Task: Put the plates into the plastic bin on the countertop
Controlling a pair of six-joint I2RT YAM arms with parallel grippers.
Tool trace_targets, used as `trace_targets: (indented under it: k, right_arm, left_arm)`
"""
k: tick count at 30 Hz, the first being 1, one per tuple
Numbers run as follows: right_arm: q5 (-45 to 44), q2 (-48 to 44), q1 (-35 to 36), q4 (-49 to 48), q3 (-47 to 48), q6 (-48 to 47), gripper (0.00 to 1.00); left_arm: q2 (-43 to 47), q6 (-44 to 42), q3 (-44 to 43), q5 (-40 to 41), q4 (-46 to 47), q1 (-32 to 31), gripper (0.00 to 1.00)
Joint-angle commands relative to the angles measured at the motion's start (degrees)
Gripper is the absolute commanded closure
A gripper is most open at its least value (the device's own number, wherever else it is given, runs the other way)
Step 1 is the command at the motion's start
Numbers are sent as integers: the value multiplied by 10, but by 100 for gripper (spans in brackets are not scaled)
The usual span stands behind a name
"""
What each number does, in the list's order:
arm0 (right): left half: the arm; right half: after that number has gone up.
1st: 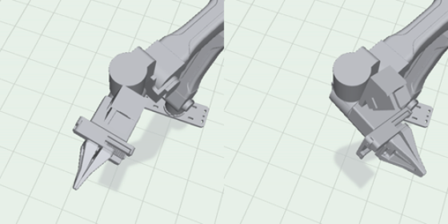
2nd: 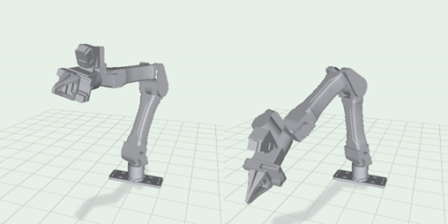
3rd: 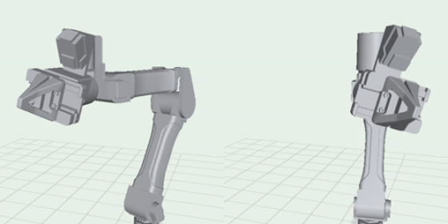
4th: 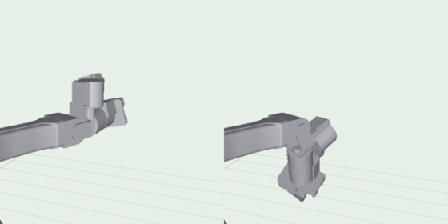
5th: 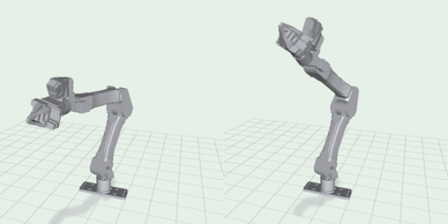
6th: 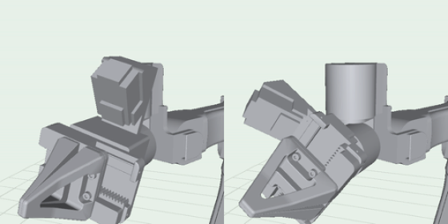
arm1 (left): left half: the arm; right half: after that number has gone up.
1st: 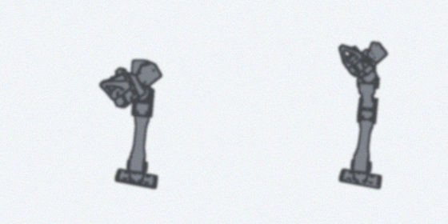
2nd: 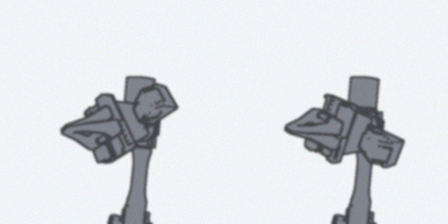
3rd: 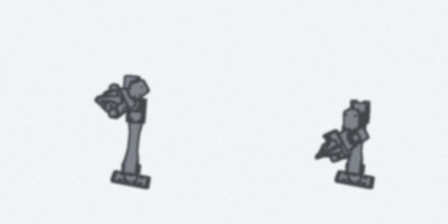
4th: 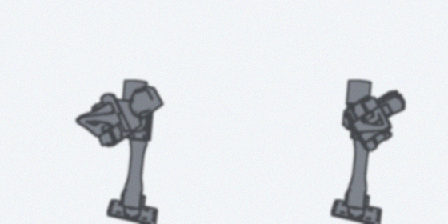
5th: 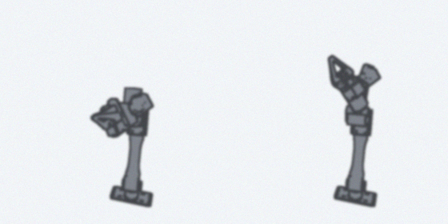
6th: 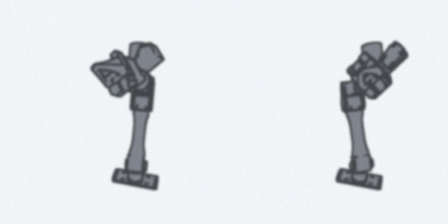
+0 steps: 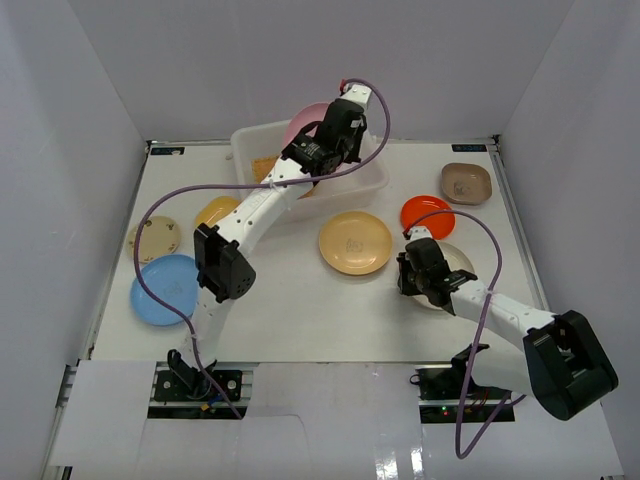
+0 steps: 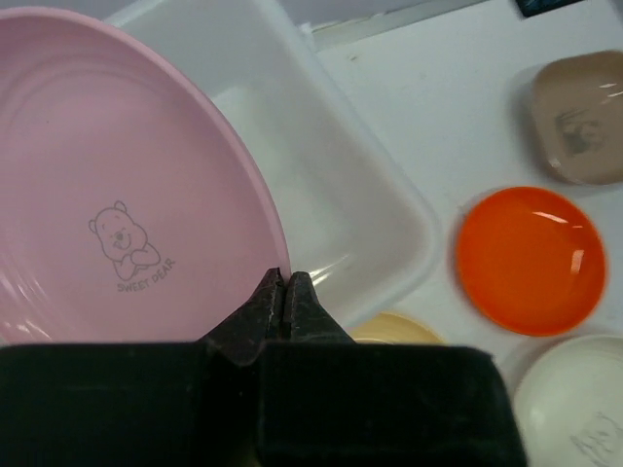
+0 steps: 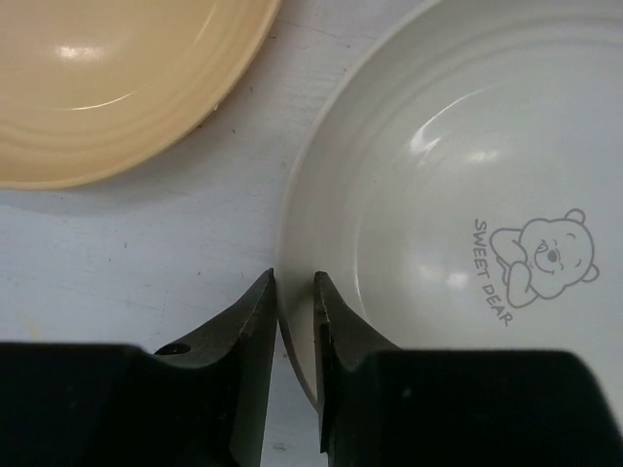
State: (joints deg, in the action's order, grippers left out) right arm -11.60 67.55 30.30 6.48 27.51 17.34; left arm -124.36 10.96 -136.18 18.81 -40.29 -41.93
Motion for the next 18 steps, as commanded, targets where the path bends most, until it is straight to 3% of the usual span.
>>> trace_targets:
  k: [1,10,11,13,14,16,18]
  right_arm:
    - [28,-13,12,-16,-7,17,90]
    - [20,-109,17,21,16,23,92]
    - [19,-117,17,27,22,24,92]
    - [20,-141,20,37,48,22,92]
    - [18,-153,20,49,58,21,92]
    - [13,-161,23,63,89,15,92]
    - [10,-167,25,64,108,9,92]
  left_arm:
    - [-32,-56,-18,3,-7,38,100]
    - [-94,-89,4,-6,28,63,100]
    - [-95,-89,12,-6,32,63,85]
    - [-92,-90,34,-7,38,63,66]
    - [-85,-89,38,-4,41,63,40]
    - [-64,-84,42,-10,44,64,13]
    - [-39,-73,44,-21,50,63,3]
